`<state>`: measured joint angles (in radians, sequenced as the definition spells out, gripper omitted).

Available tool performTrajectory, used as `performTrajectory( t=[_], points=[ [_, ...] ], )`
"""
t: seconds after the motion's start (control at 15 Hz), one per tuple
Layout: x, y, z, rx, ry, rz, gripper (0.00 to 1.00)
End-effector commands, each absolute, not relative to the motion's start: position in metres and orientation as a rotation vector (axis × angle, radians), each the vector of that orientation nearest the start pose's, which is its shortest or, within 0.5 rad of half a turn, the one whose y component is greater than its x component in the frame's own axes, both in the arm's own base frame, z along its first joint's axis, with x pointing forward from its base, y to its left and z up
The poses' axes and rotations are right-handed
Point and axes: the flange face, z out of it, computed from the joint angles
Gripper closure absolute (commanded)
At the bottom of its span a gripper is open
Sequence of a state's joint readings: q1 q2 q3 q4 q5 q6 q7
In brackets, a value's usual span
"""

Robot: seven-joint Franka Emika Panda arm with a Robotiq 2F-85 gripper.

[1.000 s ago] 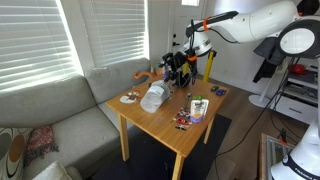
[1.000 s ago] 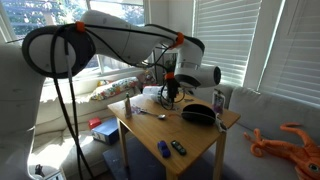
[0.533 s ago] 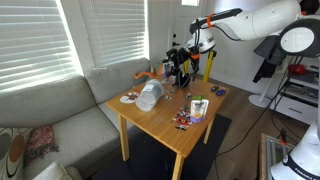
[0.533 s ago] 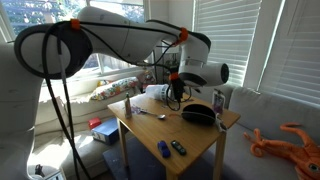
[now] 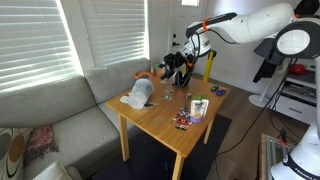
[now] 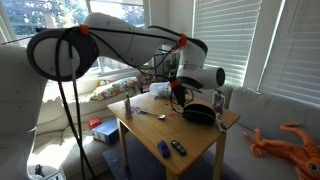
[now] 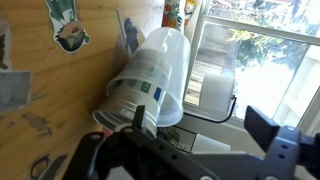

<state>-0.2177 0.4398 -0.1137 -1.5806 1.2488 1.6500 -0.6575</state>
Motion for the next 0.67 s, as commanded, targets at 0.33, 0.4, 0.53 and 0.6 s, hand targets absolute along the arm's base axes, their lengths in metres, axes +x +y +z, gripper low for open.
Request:
performTrajectory(
  t=[0.33,0.4,0.53,0.6],
  points=[
    [0.675,-0.1,0.468,-1.96,-0.089,-0.408,0.0],
    [0.676,-0.1,0.471,-1.963,-0.096,-0.412,0.0],
    [0.678,-0.099,0.476,-1.96,-0.106,-0.425,0.0],
    [0.679,-0.099,0.478,-1.964,-0.113,-0.443,0.0]
  ],
)
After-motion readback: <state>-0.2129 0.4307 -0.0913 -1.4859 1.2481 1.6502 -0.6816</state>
